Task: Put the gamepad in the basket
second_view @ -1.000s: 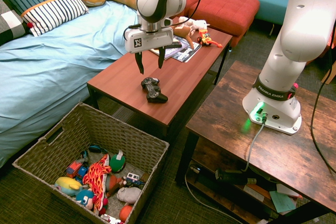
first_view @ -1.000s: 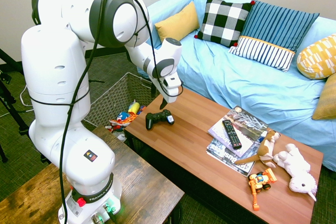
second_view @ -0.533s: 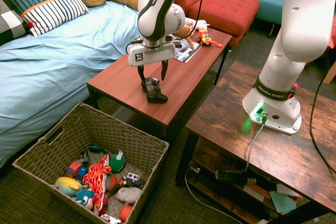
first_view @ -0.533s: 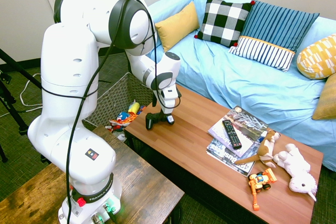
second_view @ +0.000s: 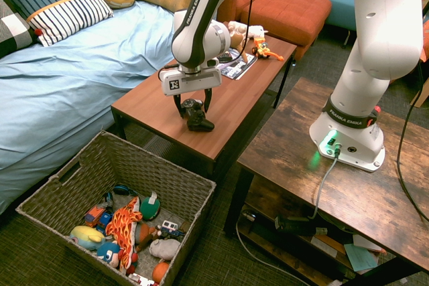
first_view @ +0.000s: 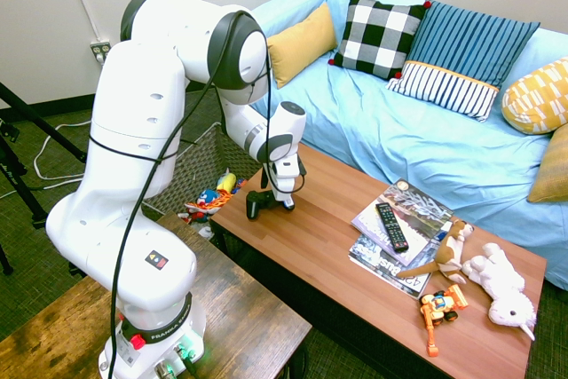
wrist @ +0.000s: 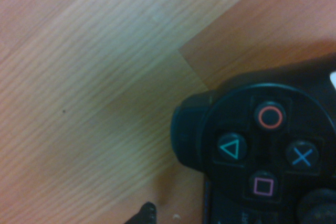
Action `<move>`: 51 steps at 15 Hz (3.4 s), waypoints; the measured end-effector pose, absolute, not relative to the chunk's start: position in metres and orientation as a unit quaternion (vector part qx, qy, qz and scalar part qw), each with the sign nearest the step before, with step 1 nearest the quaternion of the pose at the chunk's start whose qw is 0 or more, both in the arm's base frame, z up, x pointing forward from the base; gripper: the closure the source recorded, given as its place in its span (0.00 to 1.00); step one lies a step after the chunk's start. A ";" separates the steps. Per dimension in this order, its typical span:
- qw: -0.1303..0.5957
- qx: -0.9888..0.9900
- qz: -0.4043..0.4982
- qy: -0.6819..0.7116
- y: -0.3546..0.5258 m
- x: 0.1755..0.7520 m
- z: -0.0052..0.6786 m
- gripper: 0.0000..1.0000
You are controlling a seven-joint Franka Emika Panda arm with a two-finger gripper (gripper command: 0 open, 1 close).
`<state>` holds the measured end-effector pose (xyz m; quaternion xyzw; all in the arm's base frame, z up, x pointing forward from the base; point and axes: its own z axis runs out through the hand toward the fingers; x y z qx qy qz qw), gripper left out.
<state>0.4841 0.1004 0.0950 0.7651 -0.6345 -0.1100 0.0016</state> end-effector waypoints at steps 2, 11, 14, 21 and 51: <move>0.000 0.761 -0.111 -0.639 0.100 0.488 0.089 1.00; -0.010 0.754 -0.111 -0.647 0.092 0.488 0.079 1.00; -0.013 0.759 -0.110 -0.642 0.091 0.489 0.080 1.00; -0.034 0.790 -0.086 -0.606 0.098 0.497 0.101 1.00; 0.042 0.911 -0.030 -0.410 0.475 0.527 -0.049 0.00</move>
